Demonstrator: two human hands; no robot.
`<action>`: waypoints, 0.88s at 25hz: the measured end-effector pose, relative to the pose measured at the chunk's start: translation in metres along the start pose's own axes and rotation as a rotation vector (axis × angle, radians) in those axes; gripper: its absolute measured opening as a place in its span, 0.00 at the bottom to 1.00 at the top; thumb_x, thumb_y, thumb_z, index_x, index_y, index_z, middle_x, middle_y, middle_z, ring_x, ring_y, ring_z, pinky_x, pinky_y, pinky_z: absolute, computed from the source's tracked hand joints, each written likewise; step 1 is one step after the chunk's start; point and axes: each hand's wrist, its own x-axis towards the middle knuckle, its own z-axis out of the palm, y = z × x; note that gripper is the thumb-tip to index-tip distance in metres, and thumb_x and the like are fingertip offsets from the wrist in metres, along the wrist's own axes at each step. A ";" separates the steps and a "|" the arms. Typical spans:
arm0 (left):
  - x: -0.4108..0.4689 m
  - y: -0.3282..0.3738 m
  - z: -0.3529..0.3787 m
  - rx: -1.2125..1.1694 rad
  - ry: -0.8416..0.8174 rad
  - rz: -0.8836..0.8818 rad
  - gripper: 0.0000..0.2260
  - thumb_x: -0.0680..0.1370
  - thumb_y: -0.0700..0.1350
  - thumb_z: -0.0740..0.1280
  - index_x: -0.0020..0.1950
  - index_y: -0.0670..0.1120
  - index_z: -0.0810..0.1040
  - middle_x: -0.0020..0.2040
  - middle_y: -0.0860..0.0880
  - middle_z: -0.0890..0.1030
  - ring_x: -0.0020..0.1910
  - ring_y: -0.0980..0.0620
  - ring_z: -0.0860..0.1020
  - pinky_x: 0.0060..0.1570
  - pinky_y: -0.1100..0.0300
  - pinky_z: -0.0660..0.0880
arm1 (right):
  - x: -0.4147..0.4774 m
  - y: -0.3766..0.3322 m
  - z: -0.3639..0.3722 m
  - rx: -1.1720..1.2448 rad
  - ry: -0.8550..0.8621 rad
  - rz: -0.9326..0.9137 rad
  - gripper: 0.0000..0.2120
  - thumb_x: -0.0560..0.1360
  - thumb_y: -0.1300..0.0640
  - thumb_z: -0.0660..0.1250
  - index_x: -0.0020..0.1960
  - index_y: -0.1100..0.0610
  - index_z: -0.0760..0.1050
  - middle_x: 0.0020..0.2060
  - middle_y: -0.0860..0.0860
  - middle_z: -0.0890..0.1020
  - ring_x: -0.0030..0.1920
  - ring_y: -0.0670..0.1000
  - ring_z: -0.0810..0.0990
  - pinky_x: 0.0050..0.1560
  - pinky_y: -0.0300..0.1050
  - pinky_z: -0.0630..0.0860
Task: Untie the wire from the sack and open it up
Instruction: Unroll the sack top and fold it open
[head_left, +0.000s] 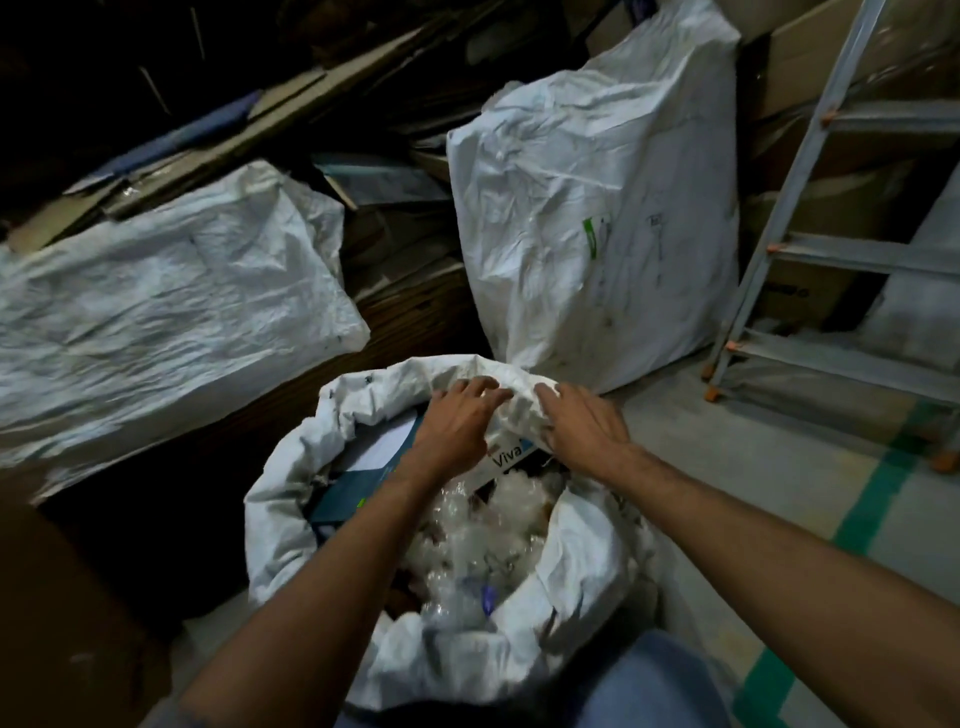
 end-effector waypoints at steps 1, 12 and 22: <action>0.014 -0.012 0.011 0.080 -0.020 0.063 0.34 0.76 0.40 0.69 0.79 0.57 0.63 0.78 0.50 0.65 0.75 0.44 0.66 0.70 0.43 0.66 | 0.007 -0.002 0.009 0.026 0.006 0.014 0.29 0.79 0.53 0.66 0.78 0.52 0.62 0.66 0.55 0.76 0.63 0.58 0.78 0.57 0.53 0.77; 0.178 -0.059 0.063 0.194 0.007 0.538 0.22 0.78 0.44 0.69 0.71 0.56 0.70 0.63 0.51 0.80 0.53 0.47 0.81 0.58 0.47 0.66 | 0.089 0.014 0.023 0.130 0.030 0.392 0.19 0.80 0.56 0.67 0.70 0.54 0.69 0.61 0.57 0.78 0.59 0.59 0.79 0.51 0.50 0.75; 0.215 -0.076 0.057 -0.308 -0.489 0.309 0.19 0.81 0.50 0.67 0.72 0.49 0.74 0.65 0.45 0.80 0.61 0.45 0.79 0.52 0.60 0.69 | 0.104 0.018 0.043 0.292 -0.091 0.448 0.10 0.79 0.58 0.68 0.60 0.54 0.76 0.54 0.57 0.84 0.54 0.60 0.83 0.47 0.48 0.75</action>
